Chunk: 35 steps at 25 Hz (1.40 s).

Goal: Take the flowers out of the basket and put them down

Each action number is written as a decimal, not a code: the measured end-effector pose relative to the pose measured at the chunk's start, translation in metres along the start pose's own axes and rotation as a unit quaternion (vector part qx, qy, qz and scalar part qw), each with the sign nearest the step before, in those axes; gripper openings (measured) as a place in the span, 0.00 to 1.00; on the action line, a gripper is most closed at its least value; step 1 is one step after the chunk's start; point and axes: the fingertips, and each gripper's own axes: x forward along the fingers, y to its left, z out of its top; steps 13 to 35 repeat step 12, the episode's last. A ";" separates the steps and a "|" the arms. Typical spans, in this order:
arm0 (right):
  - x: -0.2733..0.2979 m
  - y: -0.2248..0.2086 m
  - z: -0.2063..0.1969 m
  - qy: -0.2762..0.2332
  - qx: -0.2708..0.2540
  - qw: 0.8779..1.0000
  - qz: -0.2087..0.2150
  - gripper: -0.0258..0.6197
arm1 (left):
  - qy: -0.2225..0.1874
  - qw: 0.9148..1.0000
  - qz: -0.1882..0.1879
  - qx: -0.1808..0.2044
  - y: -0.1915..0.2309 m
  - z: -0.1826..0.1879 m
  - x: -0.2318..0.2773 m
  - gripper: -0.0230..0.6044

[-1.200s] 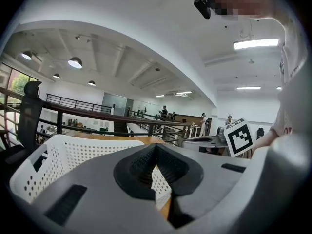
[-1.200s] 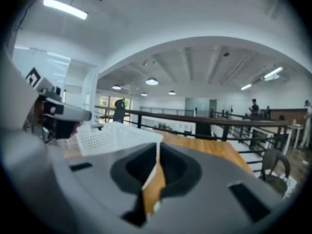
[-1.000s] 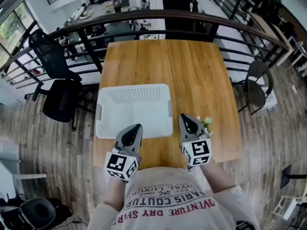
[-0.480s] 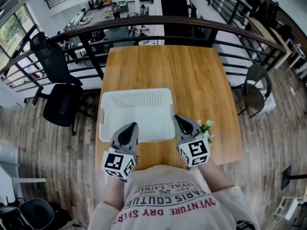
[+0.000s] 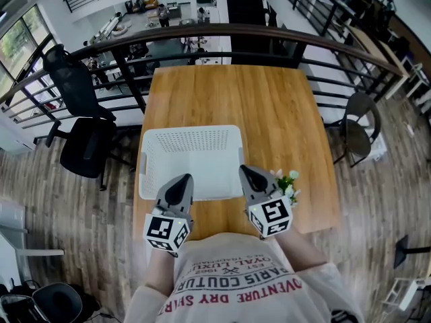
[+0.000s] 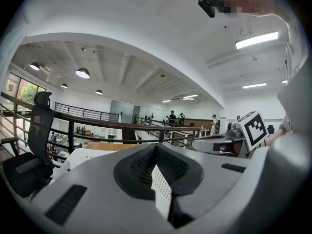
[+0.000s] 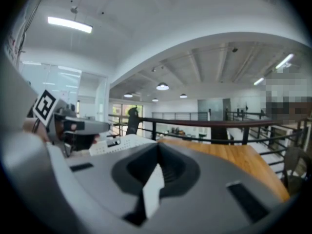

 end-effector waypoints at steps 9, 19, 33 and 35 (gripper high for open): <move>-0.001 0.007 0.002 0.006 -0.027 1.000 -0.005 0.08 | -0.001 1.000 -0.007 -0.001 -0.005 0.000 0.001 0.07; -0.003 0.009 0.009 -0.009 -0.042 0.999 -0.008 0.08 | -0.001 1.000 -0.012 0.001 -0.008 0.000 0.000 0.07; -0.003 0.009 0.009 -0.009 -0.042 0.999 -0.008 0.08 | -0.001 1.000 -0.012 0.001 -0.008 0.000 0.000 0.07; -0.003 0.009 0.009 -0.009 -0.042 0.999 -0.008 0.08 | -0.001 1.000 -0.012 0.001 -0.008 0.000 0.000 0.07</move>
